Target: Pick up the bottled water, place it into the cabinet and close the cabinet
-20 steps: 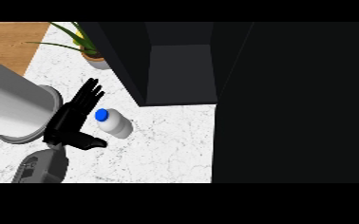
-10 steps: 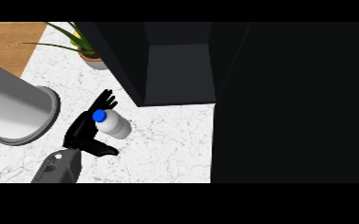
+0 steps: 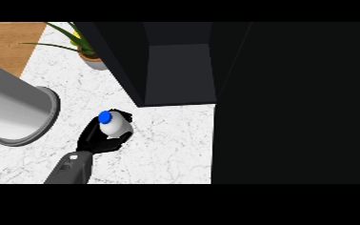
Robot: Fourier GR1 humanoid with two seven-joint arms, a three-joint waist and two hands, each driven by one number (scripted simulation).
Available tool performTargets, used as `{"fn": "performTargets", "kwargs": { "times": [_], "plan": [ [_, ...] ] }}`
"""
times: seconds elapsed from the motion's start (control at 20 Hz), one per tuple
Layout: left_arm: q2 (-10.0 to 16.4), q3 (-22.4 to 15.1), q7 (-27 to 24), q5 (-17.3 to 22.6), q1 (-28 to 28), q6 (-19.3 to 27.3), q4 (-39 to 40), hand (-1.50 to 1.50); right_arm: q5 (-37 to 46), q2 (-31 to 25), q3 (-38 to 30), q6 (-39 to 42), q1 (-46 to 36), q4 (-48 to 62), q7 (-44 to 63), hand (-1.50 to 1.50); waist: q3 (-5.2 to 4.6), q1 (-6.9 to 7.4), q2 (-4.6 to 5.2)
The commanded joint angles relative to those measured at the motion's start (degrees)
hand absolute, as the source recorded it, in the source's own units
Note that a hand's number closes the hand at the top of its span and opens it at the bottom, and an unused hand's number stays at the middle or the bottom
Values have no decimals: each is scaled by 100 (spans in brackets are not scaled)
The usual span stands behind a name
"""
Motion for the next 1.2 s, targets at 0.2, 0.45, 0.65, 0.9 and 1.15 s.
{"fn": "performTargets", "kwargs": {
  "times": [0.2,0.45,0.65,0.9,1.15],
  "plan": [
    [23,-217,-1324,-649,-337,887,605,150,322,-255,124,-134,241,-591,66,-150,-12,-72,28],
    [-147,-431,-2213,-981,-200,1459,672,150,322,-343,133,-296,249,-662,163,-150,-4,20,12],
    [-480,-101,-2218,-688,284,2346,487,150,295,-503,216,-337,594,-685,-106,-150,12,128,-52],
    [-740,-32,-1785,-461,216,2257,11,150,157,-592,132,-443,598,-774,-244,-150,23,191,-64],
    [-916,-755,-1605,-107,438,2341,-515,150,271,-616,184,-563,441,-620,-119,-150,20,205,-64]
  ]
}}
